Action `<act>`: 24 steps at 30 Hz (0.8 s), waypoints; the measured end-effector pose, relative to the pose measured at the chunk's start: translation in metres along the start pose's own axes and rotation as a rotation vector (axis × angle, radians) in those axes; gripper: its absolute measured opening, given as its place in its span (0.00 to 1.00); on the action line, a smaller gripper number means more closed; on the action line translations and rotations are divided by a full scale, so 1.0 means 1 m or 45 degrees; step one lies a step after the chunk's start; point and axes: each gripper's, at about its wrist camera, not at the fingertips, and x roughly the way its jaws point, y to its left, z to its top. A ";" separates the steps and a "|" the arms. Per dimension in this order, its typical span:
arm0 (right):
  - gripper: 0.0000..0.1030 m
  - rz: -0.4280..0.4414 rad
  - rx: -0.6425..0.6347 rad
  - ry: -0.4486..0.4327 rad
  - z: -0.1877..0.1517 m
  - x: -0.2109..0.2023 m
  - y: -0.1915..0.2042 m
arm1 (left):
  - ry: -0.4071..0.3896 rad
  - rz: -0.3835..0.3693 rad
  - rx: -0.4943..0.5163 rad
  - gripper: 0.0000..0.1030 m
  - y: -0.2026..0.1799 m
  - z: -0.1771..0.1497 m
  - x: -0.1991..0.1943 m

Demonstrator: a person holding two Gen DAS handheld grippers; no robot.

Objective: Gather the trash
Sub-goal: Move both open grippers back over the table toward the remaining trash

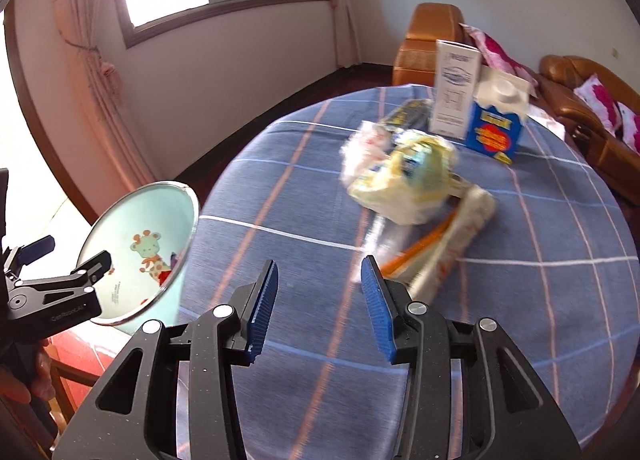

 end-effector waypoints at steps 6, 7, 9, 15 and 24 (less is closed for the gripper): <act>0.42 -0.081 0.077 0.024 -0.018 -0.009 -0.042 | 0.022 -0.095 0.055 0.94 -0.026 -0.012 -0.009; 0.42 -0.090 0.093 0.032 -0.022 -0.010 -0.049 | 0.026 -0.115 0.067 0.94 -0.031 -0.015 -0.010; 0.42 -0.114 0.131 0.041 -0.027 -0.011 -0.064 | 0.038 -0.150 0.101 0.94 -0.041 -0.020 -0.010; 0.42 -0.124 0.228 0.047 -0.021 -0.009 -0.088 | 0.060 -0.173 0.134 0.94 -0.053 -0.027 -0.008; 0.42 -0.085 0.257 0.108 0.018 0.037 -0.073 | 0.020 -0.148 0.123 0.94 -0.047 -0.016 -0.013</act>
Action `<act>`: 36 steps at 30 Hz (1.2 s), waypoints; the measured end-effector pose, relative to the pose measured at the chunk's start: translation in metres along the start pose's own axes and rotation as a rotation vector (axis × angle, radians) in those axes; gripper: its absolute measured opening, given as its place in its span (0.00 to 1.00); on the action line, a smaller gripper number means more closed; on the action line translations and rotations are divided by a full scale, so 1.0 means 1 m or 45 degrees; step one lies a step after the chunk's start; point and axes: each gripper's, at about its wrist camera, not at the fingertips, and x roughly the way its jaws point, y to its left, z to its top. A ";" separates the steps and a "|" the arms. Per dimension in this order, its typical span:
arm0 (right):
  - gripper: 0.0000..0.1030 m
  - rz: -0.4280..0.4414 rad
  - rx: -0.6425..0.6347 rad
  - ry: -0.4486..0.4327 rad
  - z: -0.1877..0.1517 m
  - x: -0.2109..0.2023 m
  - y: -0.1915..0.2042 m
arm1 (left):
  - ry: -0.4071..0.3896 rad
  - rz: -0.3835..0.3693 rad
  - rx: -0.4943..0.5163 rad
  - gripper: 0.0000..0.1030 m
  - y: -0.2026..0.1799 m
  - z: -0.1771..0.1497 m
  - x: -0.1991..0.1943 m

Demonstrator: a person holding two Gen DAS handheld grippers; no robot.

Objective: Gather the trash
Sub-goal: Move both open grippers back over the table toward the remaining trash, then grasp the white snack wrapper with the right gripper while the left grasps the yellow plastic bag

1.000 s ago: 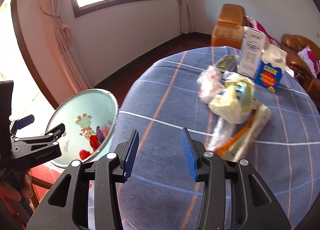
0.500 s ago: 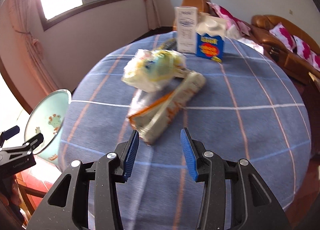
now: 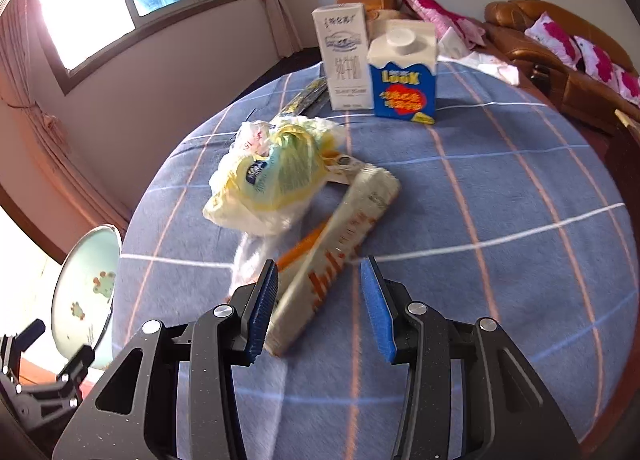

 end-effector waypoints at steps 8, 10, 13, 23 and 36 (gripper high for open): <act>0.23 0.008 -0.029 0.099 -0.002 0.024 0.000 | -0.001 -0.015 -0.010 0.94 0.001 0.011 0.004; 0.17 0.021 -0.064 0.098 -0.003 0.021 -0.004 | -0.004 -0.035 -0.001 0.94 -0.005 0.016 0.005; 0.09 -0.001 -0.101 0.085 -0.005 0.011 -0.016 | -0.027 -0.082 0.022 0.94 -0.018 0.025 0.004; 0.08 -0.361 -0.297 -0.121 0.002 -0.022 -0.069 | -0.128 -0.267 0.091 0.92 -0.071 0.068 -0.005; 0.09 -0.311 -0.212 -0.017 0.003 -0.006 -0.118 | -0.165 -0.392 0.239 0.75 -0.173 0.132 0.020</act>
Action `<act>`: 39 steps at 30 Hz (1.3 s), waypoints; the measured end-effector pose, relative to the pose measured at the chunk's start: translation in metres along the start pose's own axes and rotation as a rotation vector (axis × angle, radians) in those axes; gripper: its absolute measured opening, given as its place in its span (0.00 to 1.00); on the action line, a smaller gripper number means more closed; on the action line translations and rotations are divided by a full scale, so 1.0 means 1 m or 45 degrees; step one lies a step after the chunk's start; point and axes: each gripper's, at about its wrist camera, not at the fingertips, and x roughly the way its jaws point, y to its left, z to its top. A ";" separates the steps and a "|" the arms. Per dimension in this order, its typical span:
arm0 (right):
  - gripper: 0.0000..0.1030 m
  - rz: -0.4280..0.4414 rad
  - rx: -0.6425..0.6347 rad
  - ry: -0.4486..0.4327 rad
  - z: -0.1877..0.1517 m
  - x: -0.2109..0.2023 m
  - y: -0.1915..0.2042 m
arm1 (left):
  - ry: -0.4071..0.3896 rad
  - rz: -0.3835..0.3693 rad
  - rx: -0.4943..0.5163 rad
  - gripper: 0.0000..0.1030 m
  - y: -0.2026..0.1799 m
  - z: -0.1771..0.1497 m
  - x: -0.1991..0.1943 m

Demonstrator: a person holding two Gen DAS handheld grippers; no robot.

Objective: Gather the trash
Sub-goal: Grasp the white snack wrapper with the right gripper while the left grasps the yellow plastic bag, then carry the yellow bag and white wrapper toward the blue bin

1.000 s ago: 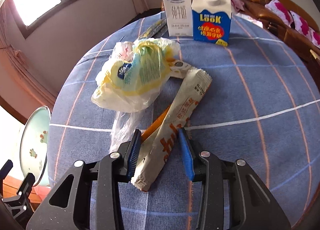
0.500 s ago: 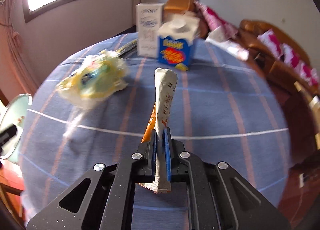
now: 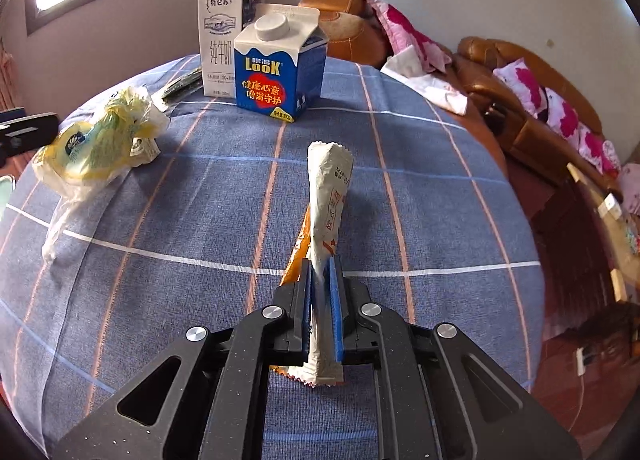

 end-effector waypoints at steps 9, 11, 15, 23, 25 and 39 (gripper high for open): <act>0.10 0.051 0.001 0.012 -0.002 0.000 -0.002 | 0.122 -0.068 0.010 0.33 -0.016 -0.005 0.035; 0.10 0.057 0.008 0.012 -0.003 0.000 -0.003 | 0.086 -0.076 -0.003 0.33 -0.014 -0.004 0.026; 0.10 0.048 0.011 0.001 -0.005 -0.002 -0.003 | 0.021 -0.095 -0.031 0.33 -0.008 -0.001 -0.003; 0.10 0.001 -0.010 -0.072 -0.013 -0.023 0.003 | -0.066 -0.065 -0.034 0.33 0.017 -0.021 -0.063; 0.10 0.001 -0.011 -0.093 -0.013 -0.032 0.005 | -0.048 -0.031 -0.043 0.33 0.026 -0.033 -0.070; 0.10 0.077 -0.087 -0.133 -0.026 -0.070 0.055 | 0.034 0.072 -0.150 0.33 0.069 -0.090 -0.091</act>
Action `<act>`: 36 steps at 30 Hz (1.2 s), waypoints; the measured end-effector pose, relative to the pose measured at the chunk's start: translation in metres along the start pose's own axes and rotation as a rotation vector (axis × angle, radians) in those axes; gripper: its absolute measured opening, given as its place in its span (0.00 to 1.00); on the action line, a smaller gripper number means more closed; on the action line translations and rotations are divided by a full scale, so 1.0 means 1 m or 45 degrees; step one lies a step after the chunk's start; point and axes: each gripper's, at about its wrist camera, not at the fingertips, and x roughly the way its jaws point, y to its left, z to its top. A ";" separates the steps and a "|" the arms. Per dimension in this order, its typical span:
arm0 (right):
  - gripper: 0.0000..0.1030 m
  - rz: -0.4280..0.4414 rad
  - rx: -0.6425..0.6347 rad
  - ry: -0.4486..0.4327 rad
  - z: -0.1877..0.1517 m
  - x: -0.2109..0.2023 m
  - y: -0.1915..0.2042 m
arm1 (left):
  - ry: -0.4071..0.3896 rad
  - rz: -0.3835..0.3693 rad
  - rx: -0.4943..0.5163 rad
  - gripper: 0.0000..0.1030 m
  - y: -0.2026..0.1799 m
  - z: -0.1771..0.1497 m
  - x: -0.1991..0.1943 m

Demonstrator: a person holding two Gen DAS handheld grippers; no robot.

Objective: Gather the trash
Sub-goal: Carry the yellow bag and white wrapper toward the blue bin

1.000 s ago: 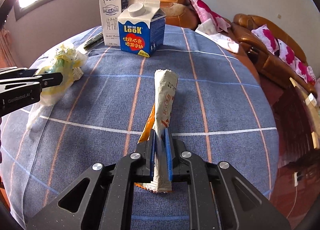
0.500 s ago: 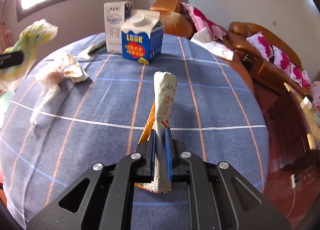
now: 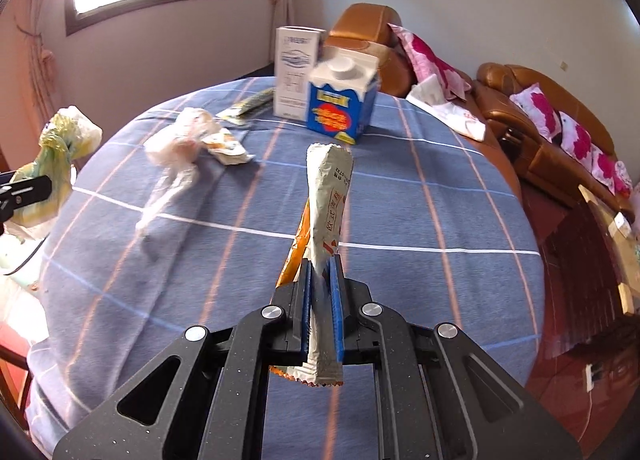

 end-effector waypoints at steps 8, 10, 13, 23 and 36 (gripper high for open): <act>0.10 0.063 -0.066 -0.020 0.000 -0.012 0.038 | 0.010 0.048 -0.039 0.33 0.021 -0.018 -0.007; 0.10 0.085 -0.082 -0.023 0.000 -0.014 0.048 | 0.011 0.060 -0.043 0.33 0.025 -0.022 -0.009; 0.10 0.112 -0.108 -0.027 0.002 -0.015 0.063 | 0.014 0.089 -0.054 0.33 0.034 -0.027 -0.011; 0.10 0.194 -0.194 -0.038 0.005 -0.022 0.106 | 0.032 0.170 -0.108 0.33 0.067 -0.046 -0.017; 0.10 0.297 -0.315 -0.050 0.011 -0.023 0.166 | 0.057 0.260 -0.204 0.33 0.112 -0.063 -0.019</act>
